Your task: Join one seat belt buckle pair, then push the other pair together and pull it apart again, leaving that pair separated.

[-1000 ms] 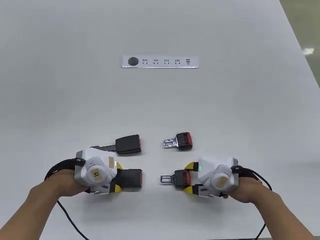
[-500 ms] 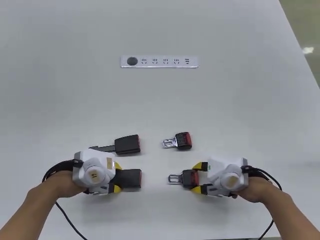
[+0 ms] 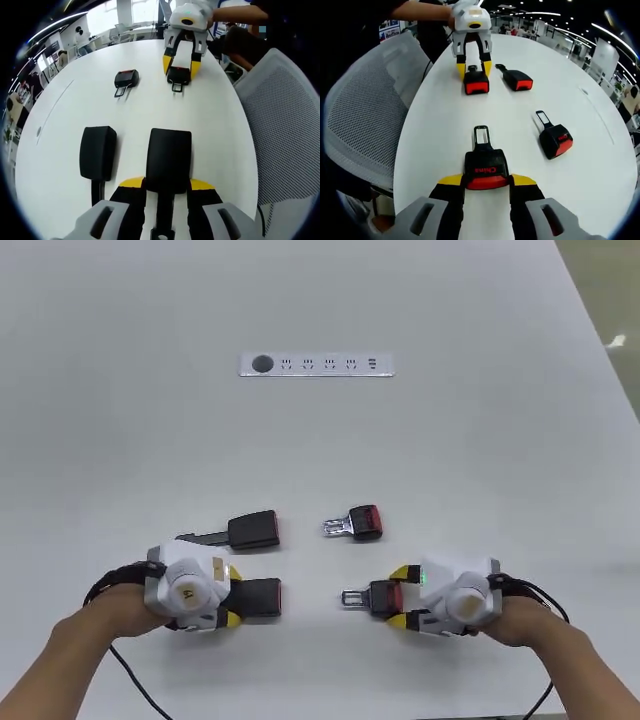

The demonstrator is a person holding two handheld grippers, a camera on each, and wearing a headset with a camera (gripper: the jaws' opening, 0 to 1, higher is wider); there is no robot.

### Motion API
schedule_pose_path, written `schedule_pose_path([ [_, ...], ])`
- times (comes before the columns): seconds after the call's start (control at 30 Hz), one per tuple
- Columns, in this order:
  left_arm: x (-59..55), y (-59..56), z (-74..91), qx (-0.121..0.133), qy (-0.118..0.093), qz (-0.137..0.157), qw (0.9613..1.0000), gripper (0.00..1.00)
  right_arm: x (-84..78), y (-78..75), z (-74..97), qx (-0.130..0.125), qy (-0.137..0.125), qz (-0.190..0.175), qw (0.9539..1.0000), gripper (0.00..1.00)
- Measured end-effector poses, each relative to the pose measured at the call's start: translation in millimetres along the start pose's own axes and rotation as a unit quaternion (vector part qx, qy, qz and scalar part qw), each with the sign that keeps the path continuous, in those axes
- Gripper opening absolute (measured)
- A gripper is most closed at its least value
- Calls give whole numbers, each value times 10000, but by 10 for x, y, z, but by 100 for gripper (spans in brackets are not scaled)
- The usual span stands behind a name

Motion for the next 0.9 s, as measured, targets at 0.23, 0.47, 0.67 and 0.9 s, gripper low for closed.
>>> schedule_pose_path([
  [0.23,-16,-24,30,106,161,-137,9997,33,66,35,96,-28,-69,-24,10000,36],
  [0.47,-86,10,131,318,256,-153,9990,37,40,-26,152,-82,-51,-20,10000,42],
  [0.67,-100,116,263,507,194,-8,9985,40,55,-132,235,-162,-33,22,9999,46],
  [0.9,-71,316,445,752,40,183,9970,43,88,-254,301,-215,-2,54,9998,49],
])
Point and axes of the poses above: the centre of the closed fingertips' face, and the gripper's own axes: z roughly backward along the fingers, y roughly to its left, x roughly out of its top, the point moved 1 cm from there along z, roughly backward along the fingers, and after that the axes turned 12 degrees about -z, right-handed, at the moved point
